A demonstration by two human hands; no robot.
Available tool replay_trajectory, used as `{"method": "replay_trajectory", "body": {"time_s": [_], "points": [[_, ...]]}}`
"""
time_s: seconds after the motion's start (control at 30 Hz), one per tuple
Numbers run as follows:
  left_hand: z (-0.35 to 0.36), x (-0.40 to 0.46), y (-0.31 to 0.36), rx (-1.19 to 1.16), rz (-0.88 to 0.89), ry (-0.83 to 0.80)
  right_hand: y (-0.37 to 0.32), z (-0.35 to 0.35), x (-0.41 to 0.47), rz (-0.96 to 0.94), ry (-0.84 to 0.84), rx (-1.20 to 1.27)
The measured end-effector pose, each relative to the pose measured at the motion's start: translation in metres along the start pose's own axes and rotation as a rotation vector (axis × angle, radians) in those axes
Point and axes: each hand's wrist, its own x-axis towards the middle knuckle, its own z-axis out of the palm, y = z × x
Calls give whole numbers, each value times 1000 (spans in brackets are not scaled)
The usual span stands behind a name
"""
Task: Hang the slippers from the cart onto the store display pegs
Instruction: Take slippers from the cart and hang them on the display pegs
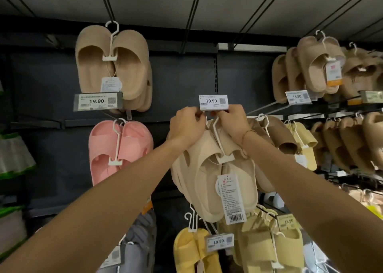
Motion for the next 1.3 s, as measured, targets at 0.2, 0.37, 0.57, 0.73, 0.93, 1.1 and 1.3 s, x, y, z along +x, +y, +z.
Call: {"method": "replay_trajectory", "body": {"time_s": [0.2, 0.37, 0.57, 0.73, 0.93, 1.1, 1.3], "points": [[6, -4, 7, 80, -20, -25, 10, -6, -8, -6, -96, -113], [3, -3, 9, 100, -51, -83, 0, -5, -9, 14, -92, -239], [-6, -14, 2, 107, -8, -83, -9, -13, -22, -57, -43, -292], [-12, -20, -1, 129, -70, -74, -13, -22, -31, -57, 10, -278], [-18, -44, 12, 3, 58, 132, -5, -58, -48, -84, 160, -305], [20, -86, 51, -203, 359, 16, 5, -97, -86, -101, 134, -515], [73, -134, 135, 40, 568, -278, 5, -162, -157, 84, 58, -1016]]}}
